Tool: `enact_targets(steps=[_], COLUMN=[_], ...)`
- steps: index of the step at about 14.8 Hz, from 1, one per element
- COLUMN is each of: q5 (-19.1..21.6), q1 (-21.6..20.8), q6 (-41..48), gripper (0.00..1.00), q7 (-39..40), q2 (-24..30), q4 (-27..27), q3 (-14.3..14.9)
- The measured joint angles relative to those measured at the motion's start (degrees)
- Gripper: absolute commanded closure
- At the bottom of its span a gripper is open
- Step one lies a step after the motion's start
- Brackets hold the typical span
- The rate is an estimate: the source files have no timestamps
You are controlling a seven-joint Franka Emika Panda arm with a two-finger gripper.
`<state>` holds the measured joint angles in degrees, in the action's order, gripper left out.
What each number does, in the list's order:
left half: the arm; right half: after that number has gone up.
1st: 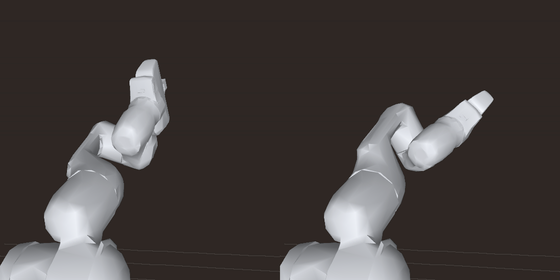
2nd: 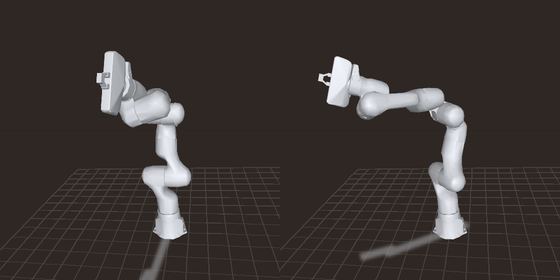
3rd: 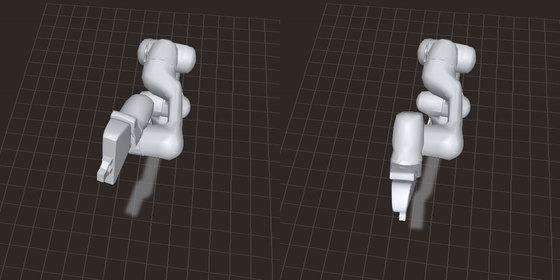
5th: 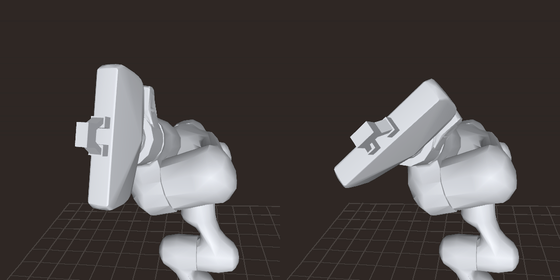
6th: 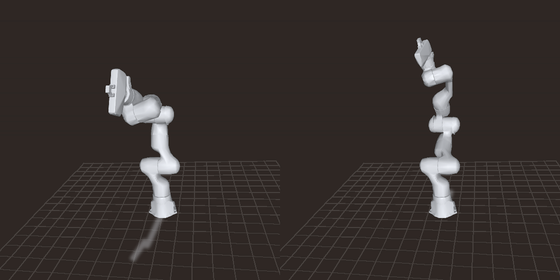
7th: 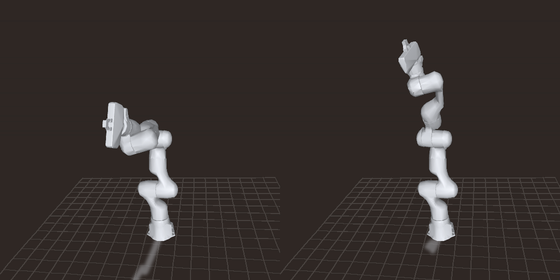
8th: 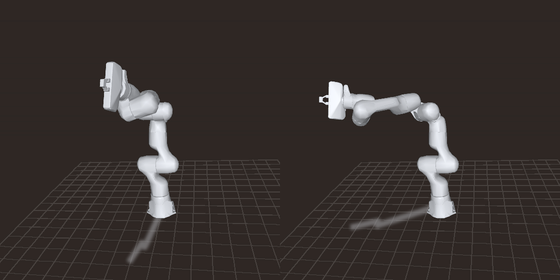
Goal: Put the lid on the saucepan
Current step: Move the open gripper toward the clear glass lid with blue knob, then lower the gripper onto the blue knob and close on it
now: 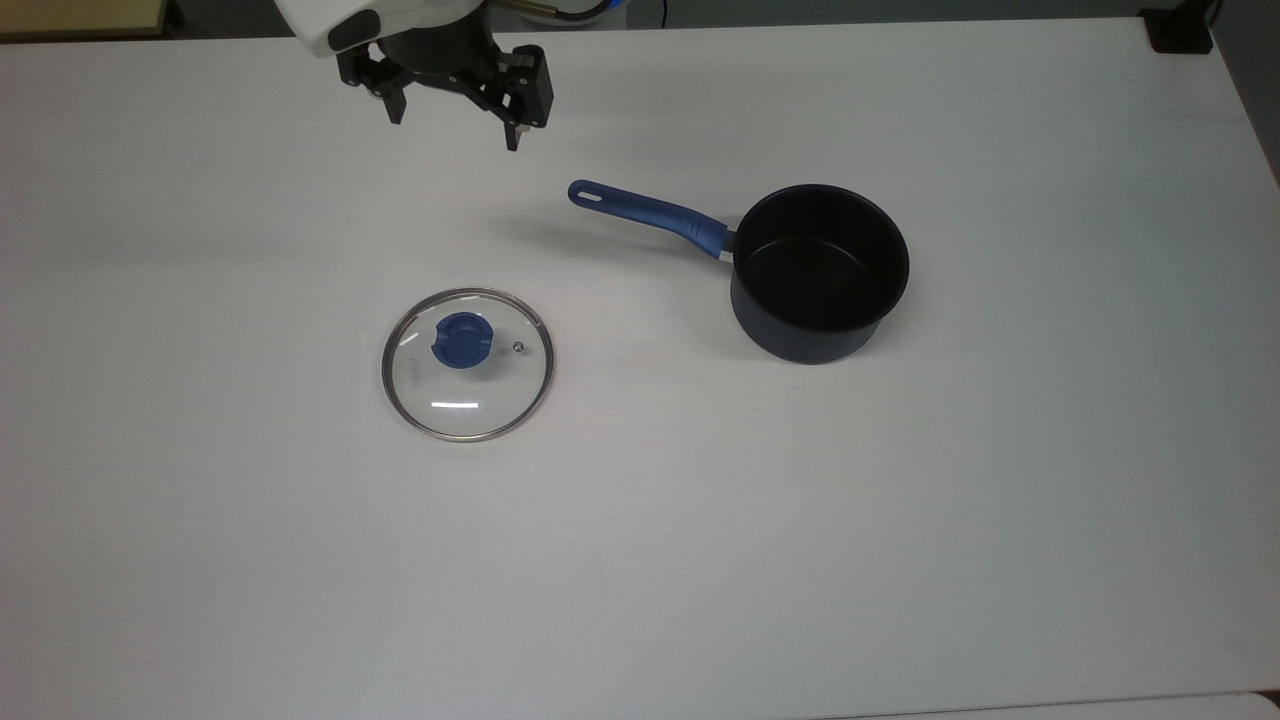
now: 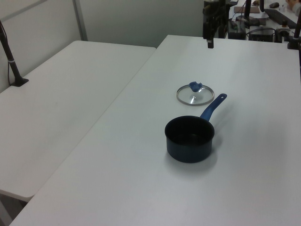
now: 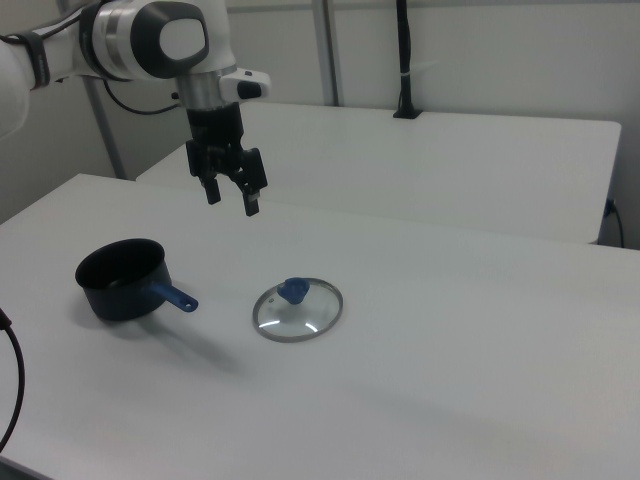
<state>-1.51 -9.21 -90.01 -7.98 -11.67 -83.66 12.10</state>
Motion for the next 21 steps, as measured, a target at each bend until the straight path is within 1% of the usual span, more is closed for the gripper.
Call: enact_targets(steps=[5,11,16,19,20,21], q5=[0.0,0.0,0.0,0.0,0.0,0.0], q1=[2.67,2.93,3.79,5.57,5.97,6.23], q6=[-0.44,-0.54,-3.49,-7.21,-8.08,-9.75], gripper=[0.0,0.0,0.0,0.0,0.0,0.0], q7=[0.19,0.19,1.71,3.13,3.26,3.28], q2=[0.0,-0.2,-0.93,-3.14,-4.28,-6.54], q4=[0.0,0.0,-0.06,-0.67,-0.86,-1.08], q3=[0.09,0.09,0.09,0.09,0.09,0.09])
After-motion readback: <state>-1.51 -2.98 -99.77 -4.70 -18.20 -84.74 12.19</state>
